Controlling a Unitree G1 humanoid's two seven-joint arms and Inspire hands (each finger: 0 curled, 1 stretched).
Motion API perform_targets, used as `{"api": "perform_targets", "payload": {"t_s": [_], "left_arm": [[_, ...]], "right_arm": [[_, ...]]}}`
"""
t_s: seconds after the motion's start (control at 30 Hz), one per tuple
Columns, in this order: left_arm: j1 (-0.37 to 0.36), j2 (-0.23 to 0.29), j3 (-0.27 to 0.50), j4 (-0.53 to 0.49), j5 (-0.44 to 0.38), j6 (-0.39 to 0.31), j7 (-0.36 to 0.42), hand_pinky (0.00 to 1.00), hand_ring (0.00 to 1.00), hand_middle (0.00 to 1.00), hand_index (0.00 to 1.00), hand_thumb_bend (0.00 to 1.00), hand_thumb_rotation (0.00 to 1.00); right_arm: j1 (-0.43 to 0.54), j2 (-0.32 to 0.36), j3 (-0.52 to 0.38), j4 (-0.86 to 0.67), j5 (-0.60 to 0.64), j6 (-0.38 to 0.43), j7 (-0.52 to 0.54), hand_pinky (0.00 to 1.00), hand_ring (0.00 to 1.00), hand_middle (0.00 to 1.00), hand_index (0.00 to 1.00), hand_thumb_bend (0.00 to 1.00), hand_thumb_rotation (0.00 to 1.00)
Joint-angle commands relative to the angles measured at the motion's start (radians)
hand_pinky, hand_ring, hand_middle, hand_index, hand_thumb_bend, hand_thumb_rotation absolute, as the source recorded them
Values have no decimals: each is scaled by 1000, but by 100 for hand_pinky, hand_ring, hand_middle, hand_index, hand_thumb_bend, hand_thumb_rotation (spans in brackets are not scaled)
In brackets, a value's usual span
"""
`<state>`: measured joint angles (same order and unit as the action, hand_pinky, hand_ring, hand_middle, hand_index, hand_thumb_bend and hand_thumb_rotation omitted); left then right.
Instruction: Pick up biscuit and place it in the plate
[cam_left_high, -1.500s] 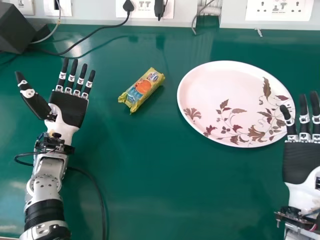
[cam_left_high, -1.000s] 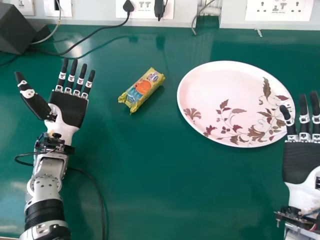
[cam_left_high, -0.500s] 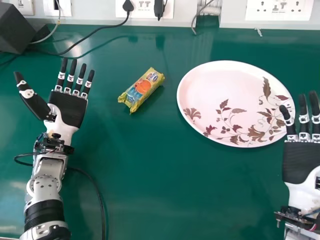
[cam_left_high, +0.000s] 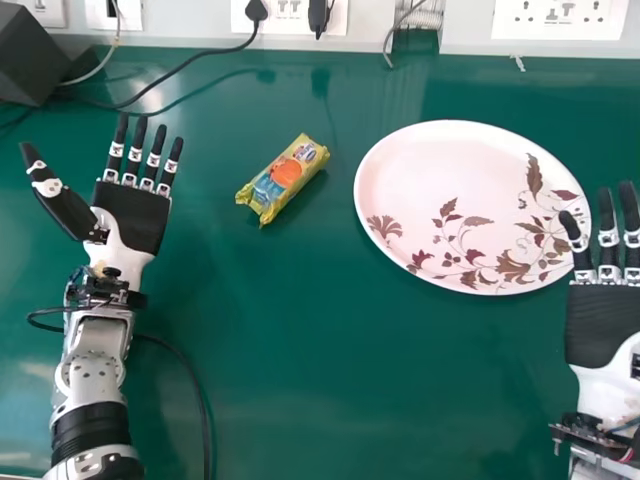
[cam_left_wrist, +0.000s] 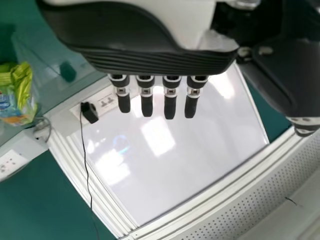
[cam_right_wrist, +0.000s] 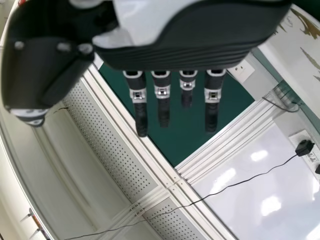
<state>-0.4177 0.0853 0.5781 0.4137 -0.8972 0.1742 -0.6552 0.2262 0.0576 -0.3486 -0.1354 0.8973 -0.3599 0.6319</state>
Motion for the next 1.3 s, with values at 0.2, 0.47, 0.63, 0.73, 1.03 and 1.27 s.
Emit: {"api": "perform_targets", "payload": {"t_s": [0.2, 0.47, 0.63, 0.73, 1.03, 1.27], "left_arm": [[61, -31, -24, -72, 42, -58, 34, 100, 100, 100, 98, 100, 70], [67, -46, -43, -114, 73, -108, 53, 100, 100, 100, 98, 100, 69], [66, -46, -57, -122, 77, -127, 41, 100, 100, 100, 98, 100, 70], [67, -49, -66, -132, 87, -147, 50, 100, 100, 100, 98, 100, 70], [77, -63, -98, -182, 120, -202, 69, 100, 100, 100, 99, 100, 70], [95, -91, -134, -245, 172, -267, 109, 100, 100, 100, 99, 100, 69]], "right_arm": [[46, 54, -6, 56, 1, 6, 1, 77, 86, 86, 77, 88, 50], [42, 53, -6, 58, 13, 11, 11, 78, 87, 86, 76, 85, 54], [41, 55, -8, 61, 6, 5, 8, 81, 89, 88, 79, 85, 53], [43, 57, -6, 58, 5, 4, 8, 81, 89, 88, 79, 85, 54], [46, 56, -5, 50, 9, 9, 7, 79, 87, 88, 79, 82, 54], [43, 57, -7, 45, 13, 14, -6, 79, 86, 86, 79, 77, 53]]}}
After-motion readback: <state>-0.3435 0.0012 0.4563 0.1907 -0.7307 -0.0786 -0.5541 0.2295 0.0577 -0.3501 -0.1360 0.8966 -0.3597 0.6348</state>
